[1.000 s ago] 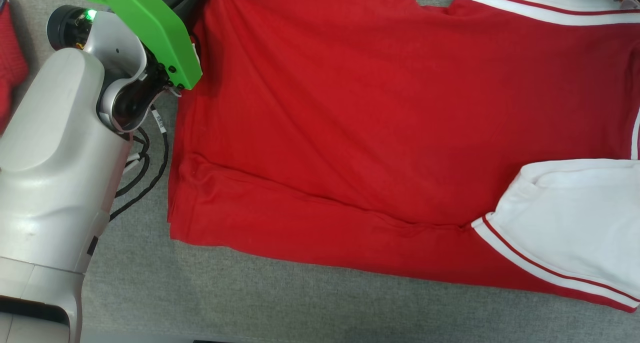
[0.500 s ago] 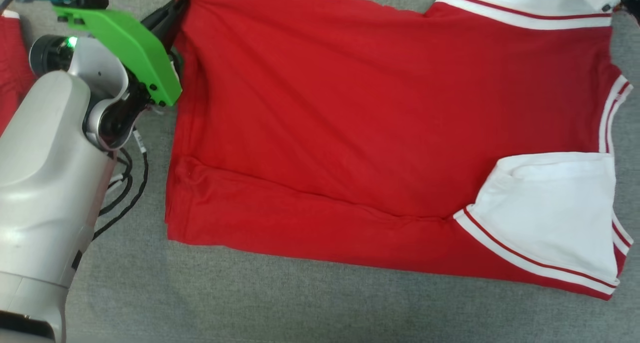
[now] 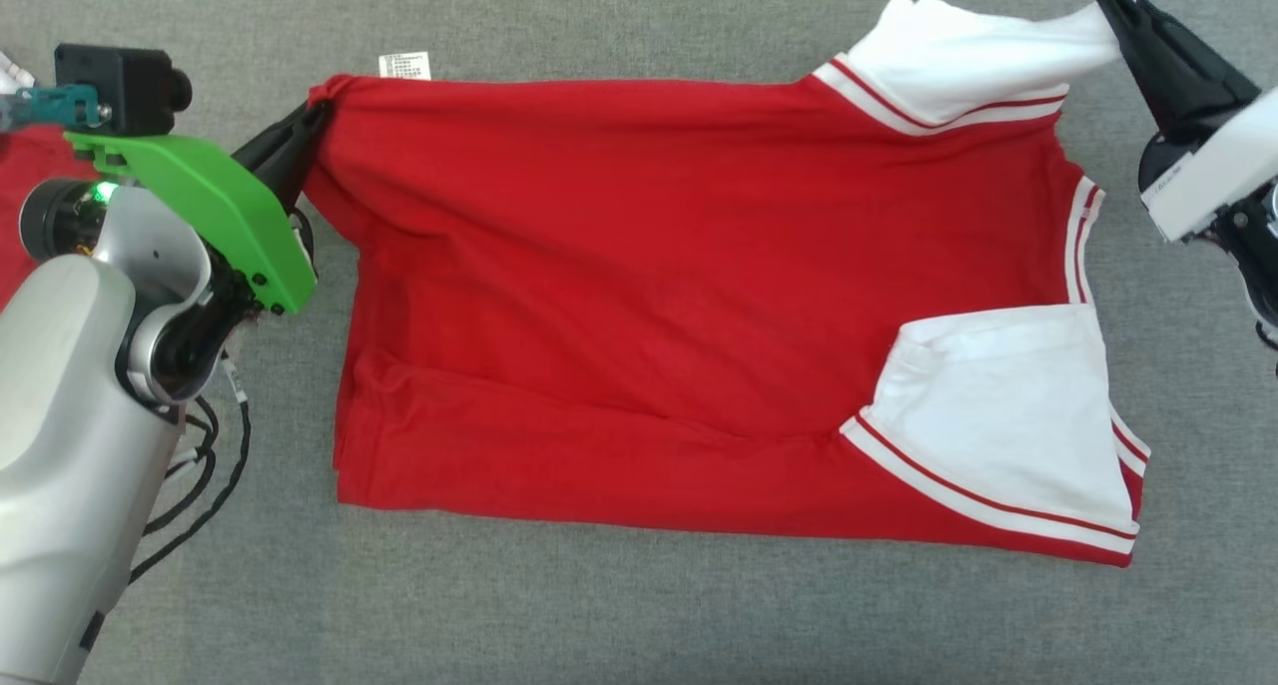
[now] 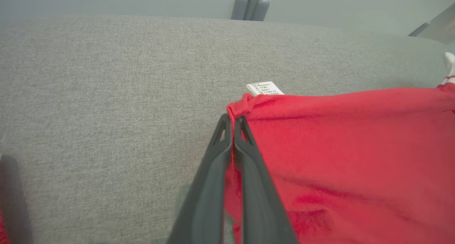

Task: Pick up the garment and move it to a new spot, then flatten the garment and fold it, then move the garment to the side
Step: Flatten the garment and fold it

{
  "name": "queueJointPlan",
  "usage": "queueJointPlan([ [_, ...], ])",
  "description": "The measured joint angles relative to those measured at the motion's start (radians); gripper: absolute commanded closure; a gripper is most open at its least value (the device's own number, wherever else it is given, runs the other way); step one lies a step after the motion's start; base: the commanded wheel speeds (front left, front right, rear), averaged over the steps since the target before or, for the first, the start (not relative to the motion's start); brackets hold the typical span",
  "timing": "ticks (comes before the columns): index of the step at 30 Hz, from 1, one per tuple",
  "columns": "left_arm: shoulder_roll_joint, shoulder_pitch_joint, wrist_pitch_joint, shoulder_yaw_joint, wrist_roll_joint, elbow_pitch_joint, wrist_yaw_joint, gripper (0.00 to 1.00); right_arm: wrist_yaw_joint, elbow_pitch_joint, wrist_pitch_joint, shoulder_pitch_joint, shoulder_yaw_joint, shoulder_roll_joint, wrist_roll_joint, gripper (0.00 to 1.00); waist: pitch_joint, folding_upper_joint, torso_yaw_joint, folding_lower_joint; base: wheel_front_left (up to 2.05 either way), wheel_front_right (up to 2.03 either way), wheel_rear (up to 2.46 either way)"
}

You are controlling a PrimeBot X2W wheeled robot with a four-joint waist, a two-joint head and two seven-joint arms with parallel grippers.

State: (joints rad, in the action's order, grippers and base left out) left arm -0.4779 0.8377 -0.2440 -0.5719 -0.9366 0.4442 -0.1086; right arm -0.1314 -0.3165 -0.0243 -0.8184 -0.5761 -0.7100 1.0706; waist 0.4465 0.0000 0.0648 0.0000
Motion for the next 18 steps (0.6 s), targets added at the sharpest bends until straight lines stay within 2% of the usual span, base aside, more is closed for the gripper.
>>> queueJointPlan([
  [9,-0.084,-0.193,0.016,0.031,-0.031,-0.214,0.074,1.0,0.0,0.132,-0.073,0.258,0.06,-0.031,0.081,1.0,-0.082,0.0,-0.037,-0.0001,0.0,0.0,0.0],
  [13,-0.104,-0.308,0.069,0.05,-0.044,-0.301,0.113,1.0,0.0,0.159,-0.106,0.378,0.079,-0.021,0.109,1.0,-0.113,0.0,-0.05,-0.0001,0.0,0.0,0.0],
  [18,-0.102,-0.443,0.134,0.069,-0.063,-0.372,0.154,1.0,0.0,0.171,-0.137,0.495,0.083,0.01,0.127,1.0,-0.142,0.0,-0.06,-0.0001,0.0,0.0,0.0],
])
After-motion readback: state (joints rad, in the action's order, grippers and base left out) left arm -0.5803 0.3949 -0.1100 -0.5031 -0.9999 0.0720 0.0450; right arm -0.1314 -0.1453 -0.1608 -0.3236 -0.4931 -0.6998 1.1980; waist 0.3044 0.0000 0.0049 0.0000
